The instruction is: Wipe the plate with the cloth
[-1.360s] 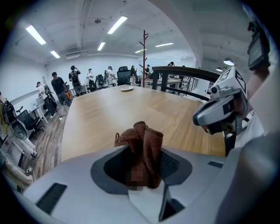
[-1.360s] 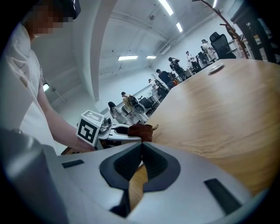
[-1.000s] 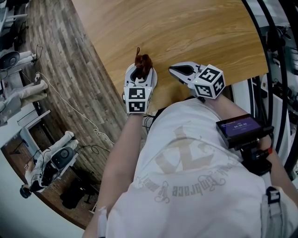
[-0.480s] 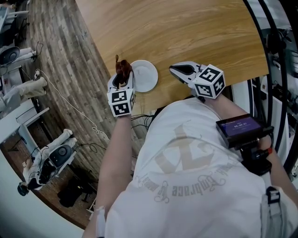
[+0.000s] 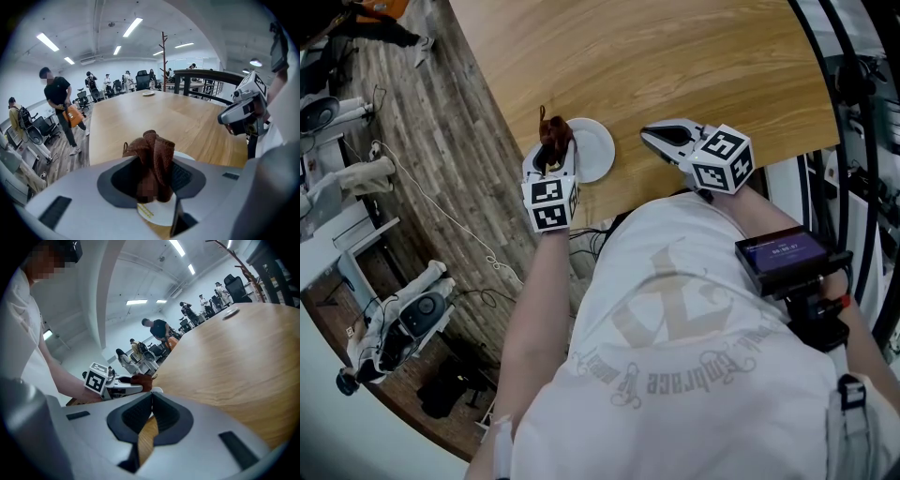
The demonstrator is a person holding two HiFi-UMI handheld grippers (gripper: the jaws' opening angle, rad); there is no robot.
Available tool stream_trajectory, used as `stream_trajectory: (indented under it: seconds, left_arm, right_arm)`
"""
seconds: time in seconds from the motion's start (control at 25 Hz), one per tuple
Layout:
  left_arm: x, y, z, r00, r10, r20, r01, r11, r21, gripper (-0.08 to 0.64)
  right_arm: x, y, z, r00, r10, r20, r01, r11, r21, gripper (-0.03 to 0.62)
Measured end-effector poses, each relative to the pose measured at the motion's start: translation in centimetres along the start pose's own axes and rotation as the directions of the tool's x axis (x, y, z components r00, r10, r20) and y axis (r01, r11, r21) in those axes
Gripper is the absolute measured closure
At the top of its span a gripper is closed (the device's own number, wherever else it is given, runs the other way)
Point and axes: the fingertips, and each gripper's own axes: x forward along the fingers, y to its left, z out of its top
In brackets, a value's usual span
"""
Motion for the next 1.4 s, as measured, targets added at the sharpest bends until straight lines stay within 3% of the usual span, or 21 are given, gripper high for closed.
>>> stream_trajectory:
  seconds: [0.64,1.08,1.4]
  left_arm:
    - [1.9,-8.7,2.2,0.977,-0.213,0.028,0.211,0.975,0.061,0.39]
    - [0.5,-2.6,-0.1,0.997,-0.079,0.005,0.079,0.997,0.001,0.39]
    - [-0.7,2.6,-2.2,0.999,0.028,-0.027,-0.029,0.998,-0.054,0.39]
  right_arm:
    - [0.1,0.1,-0.5,1.0,0.007,-0.007,-0.007,1.0,0.005,0.578]
    - [0.5,0.3,-0.7,1.0,0.018,-0.015,-0.018,1.0,-0.001,0.578]
    - [0.7,0.4,-0.6,1.0,0.022,-0.016,-0.022,1.0,-0.005,0.578]
